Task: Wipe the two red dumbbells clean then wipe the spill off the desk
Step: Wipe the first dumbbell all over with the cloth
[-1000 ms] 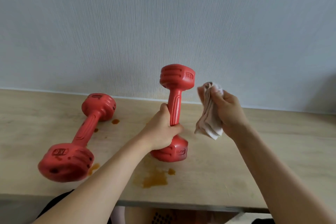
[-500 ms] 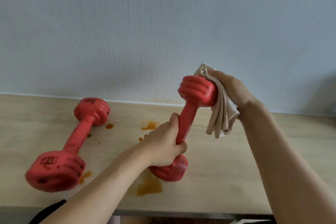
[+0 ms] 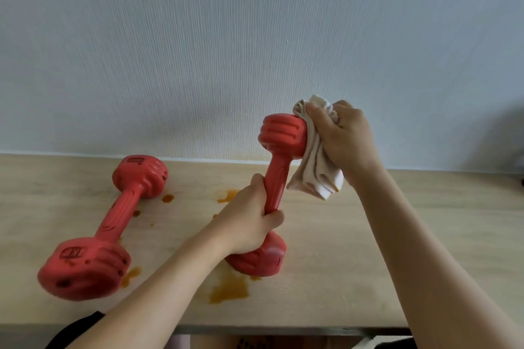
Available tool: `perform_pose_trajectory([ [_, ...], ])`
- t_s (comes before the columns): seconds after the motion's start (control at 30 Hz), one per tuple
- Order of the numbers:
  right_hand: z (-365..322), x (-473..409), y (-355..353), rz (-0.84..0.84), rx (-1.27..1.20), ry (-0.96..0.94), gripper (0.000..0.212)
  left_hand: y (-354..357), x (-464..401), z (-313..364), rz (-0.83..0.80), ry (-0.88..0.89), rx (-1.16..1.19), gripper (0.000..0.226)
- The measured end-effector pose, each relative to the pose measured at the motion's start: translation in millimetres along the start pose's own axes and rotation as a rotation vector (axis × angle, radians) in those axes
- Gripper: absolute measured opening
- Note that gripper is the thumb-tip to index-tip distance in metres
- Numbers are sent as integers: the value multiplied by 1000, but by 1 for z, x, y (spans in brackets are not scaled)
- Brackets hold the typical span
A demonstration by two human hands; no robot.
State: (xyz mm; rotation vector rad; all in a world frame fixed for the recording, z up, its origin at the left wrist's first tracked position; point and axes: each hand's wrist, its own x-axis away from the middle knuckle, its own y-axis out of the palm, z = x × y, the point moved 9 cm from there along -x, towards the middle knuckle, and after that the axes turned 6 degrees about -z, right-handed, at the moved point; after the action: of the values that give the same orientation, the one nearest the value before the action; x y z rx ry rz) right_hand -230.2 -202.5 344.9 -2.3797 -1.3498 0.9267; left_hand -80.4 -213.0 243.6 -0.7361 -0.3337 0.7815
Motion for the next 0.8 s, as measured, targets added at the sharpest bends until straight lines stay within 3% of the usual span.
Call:
perform_pose_trajectory([
  [0.2, -37, 16, 0, 84, 126, -281, 34, -3, -6, -9, 22, -34, 61, 22],
  [0.4, -10, 3, 32, -49, 98, -109, 30, 1, -1, -14, -5, -31, 206, 22],
  [0.47, 15, 4, 23, -3, -190, 25, 29, 1, 0, -15, -3, -18, 310, 24],
  [0.57, 56, 8, 13, 79, -865, 254, 21, -11, -2, -11, 87, 28, 528, 29],
  [0.67, 68, 9, 0, 100, -1033, 243, 22, -29, -6, -12, 184, 37, 761, 28],
  [0.77, 79, 20, 5, 73, -1119, 302, 62, -43, -5, -25, 318, -10, 967, 17],
  [0.8, 83, 25, 9, 74, -1142, 326, 64, -44, -5, -30, 341, -33, 1050, 15],
])
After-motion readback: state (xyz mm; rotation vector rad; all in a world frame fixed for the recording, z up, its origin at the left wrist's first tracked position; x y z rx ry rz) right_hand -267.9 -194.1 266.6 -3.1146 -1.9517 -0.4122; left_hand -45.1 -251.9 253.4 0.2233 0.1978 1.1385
